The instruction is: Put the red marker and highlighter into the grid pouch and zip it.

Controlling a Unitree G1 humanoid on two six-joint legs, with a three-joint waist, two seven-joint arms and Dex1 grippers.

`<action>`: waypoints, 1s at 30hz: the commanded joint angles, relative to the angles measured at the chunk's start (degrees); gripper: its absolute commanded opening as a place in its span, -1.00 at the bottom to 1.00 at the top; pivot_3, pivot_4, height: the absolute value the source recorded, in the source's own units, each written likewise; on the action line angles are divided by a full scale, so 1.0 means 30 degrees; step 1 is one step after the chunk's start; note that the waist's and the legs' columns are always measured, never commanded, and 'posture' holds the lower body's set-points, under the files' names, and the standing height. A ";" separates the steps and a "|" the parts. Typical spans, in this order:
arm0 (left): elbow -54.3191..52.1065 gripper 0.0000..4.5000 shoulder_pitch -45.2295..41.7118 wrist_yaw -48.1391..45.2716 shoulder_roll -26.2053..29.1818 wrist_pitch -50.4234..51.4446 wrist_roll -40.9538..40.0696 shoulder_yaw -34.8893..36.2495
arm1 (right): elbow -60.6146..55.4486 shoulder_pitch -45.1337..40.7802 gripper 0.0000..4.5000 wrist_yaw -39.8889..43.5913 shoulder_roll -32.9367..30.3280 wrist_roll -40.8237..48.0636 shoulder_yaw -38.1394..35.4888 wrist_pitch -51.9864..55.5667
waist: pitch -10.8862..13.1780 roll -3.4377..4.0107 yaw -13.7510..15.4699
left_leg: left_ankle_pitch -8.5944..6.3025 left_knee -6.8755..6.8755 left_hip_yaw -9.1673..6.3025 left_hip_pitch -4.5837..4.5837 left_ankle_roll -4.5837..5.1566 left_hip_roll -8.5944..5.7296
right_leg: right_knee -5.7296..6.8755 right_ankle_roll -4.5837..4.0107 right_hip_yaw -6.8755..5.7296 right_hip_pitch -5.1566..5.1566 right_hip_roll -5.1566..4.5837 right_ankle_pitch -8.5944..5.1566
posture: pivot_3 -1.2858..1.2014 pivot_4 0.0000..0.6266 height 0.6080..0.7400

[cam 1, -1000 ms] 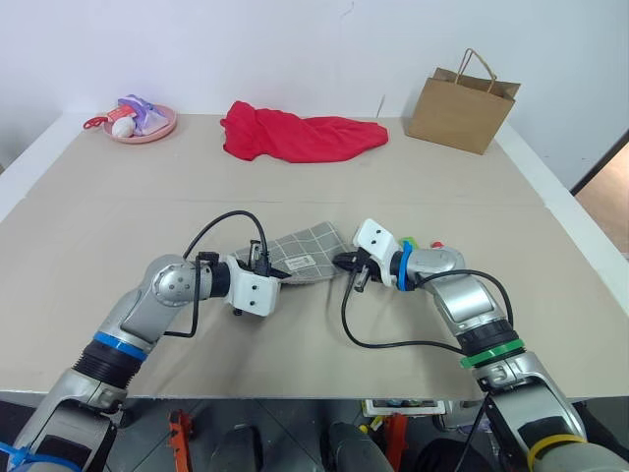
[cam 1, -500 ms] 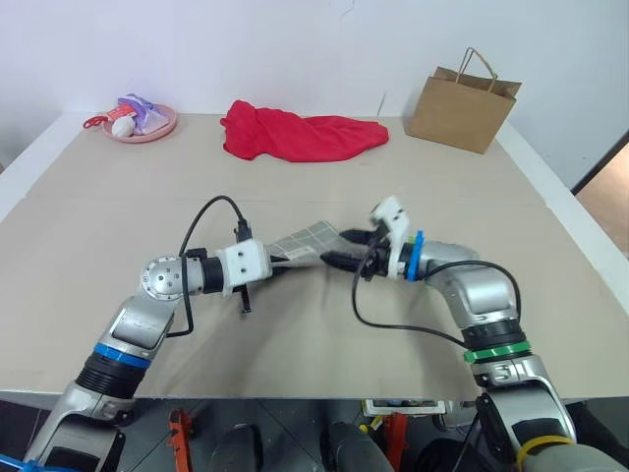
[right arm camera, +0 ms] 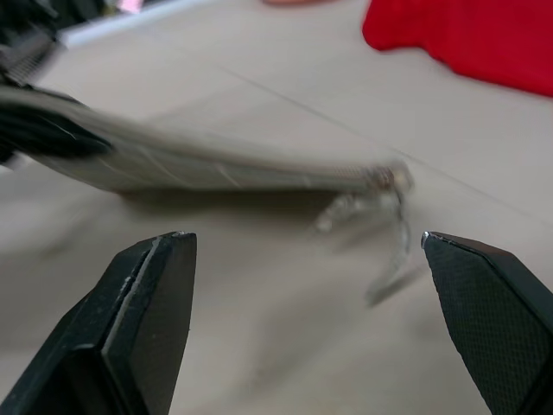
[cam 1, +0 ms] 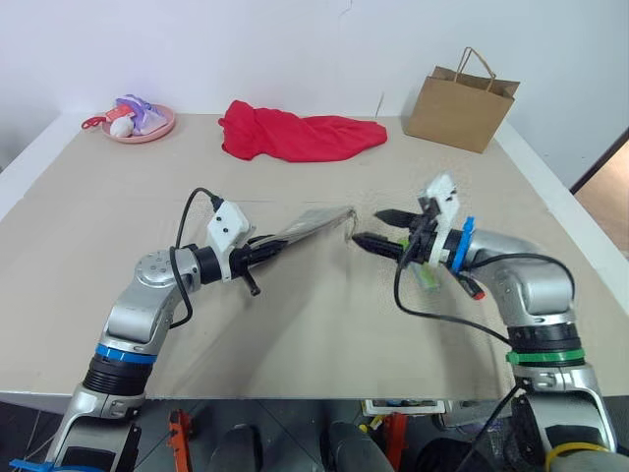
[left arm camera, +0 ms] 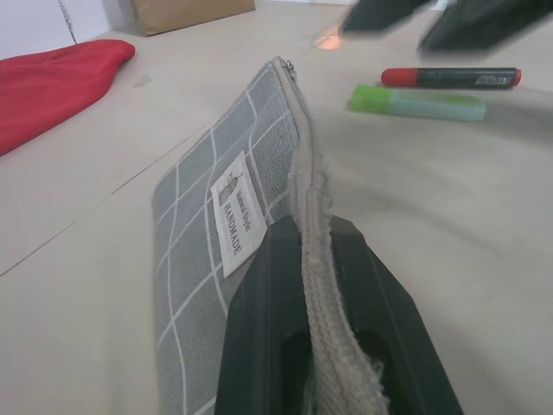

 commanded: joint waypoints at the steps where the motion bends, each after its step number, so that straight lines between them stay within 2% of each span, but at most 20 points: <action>1: -0.0806 -1.00 -0.0310 0.0042 0.0270 -0.0016 -0.0344 0.0452 | 0.0831 -0.0767 0.99 -0.0630 0.0410 -0.0886 0.0275 -0.1247 | 0.0000 0.0000 0.0006 | 0.0000 0.0000 0.0001 0.0000 -0.0001 -0.0003 | 0.0000 0.0000 0.0001 0.0000 -0.0003 0.0000 | 0.03 -0.52 1.00; 17: -0.1062 -1.00 0.0258 -0.0063 0.0395 -0.0569 -0.0252 0.0132 | 0.6395 -0.3263 0.99 -0.1202 0.2267 -0.3145 0.1242 -0.4043 | 0.0001 0.0002 0.0009 | -0.0001 -0.0014 -0.0007 -0.0013 -0.0003 -0.0015 | -0.0005 -0.0101 -0.0011 -0.0005 -0.0019 0.0047 | 0.03 -0.52 1.00; 20: -0.1106 -1.00 0.0444 -0.0005 0.0380 -0.0702 -0.0210 0.0092 | 0.6392 -0.3286 0.68 -0.0918 0.2317 -0.3029 0.1160 -0.4099 | 0.0002 0.0002 0.0008 | -0.0001 -0.0014 -0.0008 -0.0017 -0.0003 -0.0014 | -0.0005 -0.0102 -0.0011 -0.0008 -0.0019 0.0048 | 0.03 -0.52 1.00; 21: -0.1109 -1.00 0.0509 -0.0007 0.0390 -0.0747 -0.0196 0.0082 | 0.6256 -0.3233 0.43 -0.0691 0.2300 -0.2945 0.1192 -0.4102 | 0.0001 0.0003 0.0008 | -0.0001 -0.0014 -0.0012 -0.0016 -0.0003 -0.0013 | -0.0005 -0.0103 -0.0014 -0.0008 -0.0017 0.0048 | 0.03 -0.52 1.00; 24: -0.1195 -1.00 0.0715 -0.0008 0.0425 -0.0820 -0.0195 0.0085 | 0.6033 -0.3051 -0.12 -0.0411 0.2306 -0.2921 0.1258 -0.4127 | 0.0002 0.0003 -0.0002 | -0.0001 -0.0014 -0.0016 -0.0013 -0.0003 -0.0007 | -0.0004 -0.0106 -0.0016 -0.0007 -0.0011 0.0050 | 0.03 -0.52 1.00; 27: -0.1234 -1.00 0.0821 -0.0001 0.0431 -0.0847 -0.0209 0.0090 | 0.6044 -0.2939 -0.81 -0.0366 0.2363 -0.3067 0.1348 -0.4161 | 0.0002 0.0003 0.0002 | -0.0001 -0.0014 -0.0024 -0.0013 -0.0003 -0.0005 | -0.0004 -0.0109 -0.0024 -0.0006 -0.0007 0.0052 | 0.03 -0.52 1.00; 28: -0.1265 -1.00 0.0861 -0.0001 0.0432 -0.0855 -0.0219 0.0092 | 0.6009 -0.2891 -0.95 -0.0379 0.2381 -0.3128 0.1394 -0.4147 | 0.0002 0.0003 0.0002 | -0.0001 -0.0014 -0.0024 -0.0013 -0.0003 -0.0005 | -0.0004 -0.0109 -0.0025 -0.0006 -0.0007 0.0051 | 0.03 -0.52 1.00; 30: -0.1248 -1.00 0.0871 -0.0002 0.0412 -0.0880 -0.0223 0.0085 | 0.5960 -0.2842 -0.95 -0.0383 0.2363 -0.3309 0.1535 -0.4167 | 0.0002 0.0003 0.0002 | -0.0001 -0.0014 -0.0023 -0.0013 -0.0003 -0.0006 | -0.0004 -0.0109 -0.0023 -0.0006 -0.0008 0.0051 | 0.03 -0.52 1.00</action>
